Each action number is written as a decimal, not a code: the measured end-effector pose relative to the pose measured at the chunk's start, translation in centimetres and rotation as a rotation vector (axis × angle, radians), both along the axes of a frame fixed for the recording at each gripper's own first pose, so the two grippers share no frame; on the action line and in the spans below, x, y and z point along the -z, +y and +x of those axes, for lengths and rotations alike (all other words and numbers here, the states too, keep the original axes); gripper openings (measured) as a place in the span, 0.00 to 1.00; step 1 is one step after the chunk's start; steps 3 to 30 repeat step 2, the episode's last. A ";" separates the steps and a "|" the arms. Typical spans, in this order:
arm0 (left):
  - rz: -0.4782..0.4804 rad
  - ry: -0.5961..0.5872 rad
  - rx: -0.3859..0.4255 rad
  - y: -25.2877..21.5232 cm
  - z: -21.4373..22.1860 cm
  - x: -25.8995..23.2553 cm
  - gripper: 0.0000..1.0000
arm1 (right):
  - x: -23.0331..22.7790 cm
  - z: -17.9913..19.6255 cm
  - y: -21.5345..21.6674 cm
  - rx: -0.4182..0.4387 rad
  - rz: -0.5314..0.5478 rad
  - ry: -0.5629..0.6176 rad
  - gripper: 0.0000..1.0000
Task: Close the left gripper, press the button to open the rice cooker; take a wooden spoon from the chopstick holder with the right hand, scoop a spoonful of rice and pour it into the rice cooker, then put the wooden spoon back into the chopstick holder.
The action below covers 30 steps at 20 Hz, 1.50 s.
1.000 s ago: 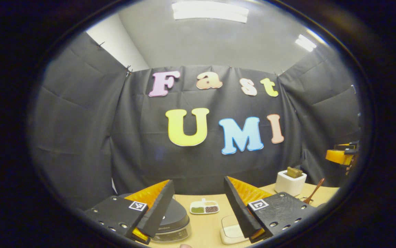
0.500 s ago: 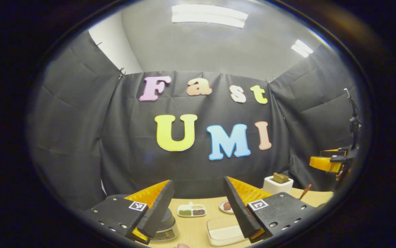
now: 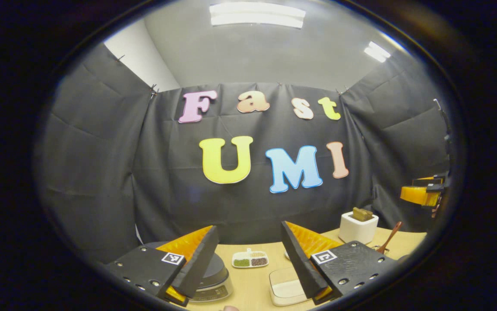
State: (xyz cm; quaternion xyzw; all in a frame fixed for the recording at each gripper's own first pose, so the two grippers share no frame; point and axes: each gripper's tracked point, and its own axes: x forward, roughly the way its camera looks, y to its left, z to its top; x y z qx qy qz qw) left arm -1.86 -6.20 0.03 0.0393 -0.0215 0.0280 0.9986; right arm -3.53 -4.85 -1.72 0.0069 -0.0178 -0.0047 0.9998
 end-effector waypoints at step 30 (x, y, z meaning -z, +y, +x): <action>-0.001 0.008 -0.002 0.1 0.0 0.2 0.91 | 0.1 0.0 0.1 -0.002 -0.003 0.004 0.98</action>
